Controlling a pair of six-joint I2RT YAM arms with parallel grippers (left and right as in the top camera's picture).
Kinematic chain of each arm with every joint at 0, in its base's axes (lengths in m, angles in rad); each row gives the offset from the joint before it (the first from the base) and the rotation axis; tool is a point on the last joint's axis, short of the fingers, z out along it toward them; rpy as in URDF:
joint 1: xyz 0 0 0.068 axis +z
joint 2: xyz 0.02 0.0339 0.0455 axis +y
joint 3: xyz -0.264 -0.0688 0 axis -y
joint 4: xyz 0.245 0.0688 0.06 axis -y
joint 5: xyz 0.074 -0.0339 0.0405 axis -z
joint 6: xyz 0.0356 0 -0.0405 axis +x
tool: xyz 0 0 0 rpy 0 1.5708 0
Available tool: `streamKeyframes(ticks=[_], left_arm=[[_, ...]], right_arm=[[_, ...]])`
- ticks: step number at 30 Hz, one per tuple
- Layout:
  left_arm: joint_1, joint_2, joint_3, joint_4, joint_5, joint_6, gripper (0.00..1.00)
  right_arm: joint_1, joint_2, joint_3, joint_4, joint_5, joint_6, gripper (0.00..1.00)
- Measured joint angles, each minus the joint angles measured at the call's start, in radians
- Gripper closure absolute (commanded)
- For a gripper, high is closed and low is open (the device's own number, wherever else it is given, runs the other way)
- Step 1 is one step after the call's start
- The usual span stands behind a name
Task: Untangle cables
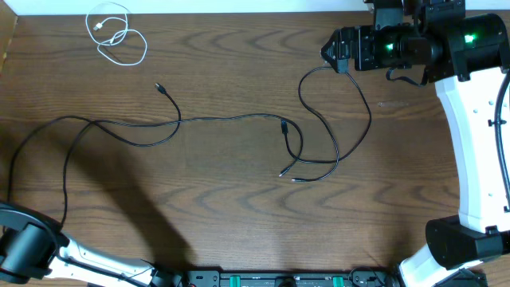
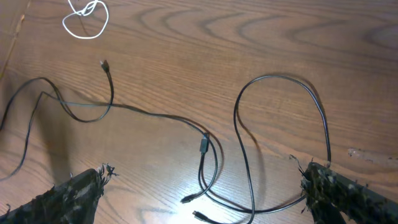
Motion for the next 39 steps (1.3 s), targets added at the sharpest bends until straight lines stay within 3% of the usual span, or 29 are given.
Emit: streamKeyframes(ticks=[13, 16, 19, 20, 25, 34, 39], left_arm=[[0.011, -0.001, -0.278, 0.198, 0.066, -0.01, 0.28], [0.011, -0.001, -0.319, 0.229, 0.08, -0.008, 0.49], [0.011, -0.001, -0.332, 0.25, 0.089, 0.01, 0.85], [0.011, -0.001, -0.332, 0.256, 0.09, 0.018, 0.92], [0.011, -0.001, -0.332, 0.314, 0.135, 0.067, 0.93], [-0.023, -0.007, -0.306, 0.533, 0.475, 0.145, 0.92], [-0.106, -0.04, -0.236, 0.667, 0.57, 0.153, 0.93]], right_arm=[[0.005, 0.0, 0.0, 0.008, 0.0, -0.004, 0.01], [0.008, 0.0, 0.0, 0.009, 0.0, -0.006, 0.01], [0.008, 0.0, 0.0, 0.01, 0.0, -0.006, 0.01], [0.008, 0.0, 0.0, 0.01, 0.0, -0.006, 0.01], [0.008, 0.0, 0.0, 0.017, 0.0, -0.006, 0.01], [0.008, 0.0, 0.0, 0.023, 0.0, -0.006, 0.01], [0.01, 0.0, 0.0, 0.021, 0.0, -0.006, 0.01]])
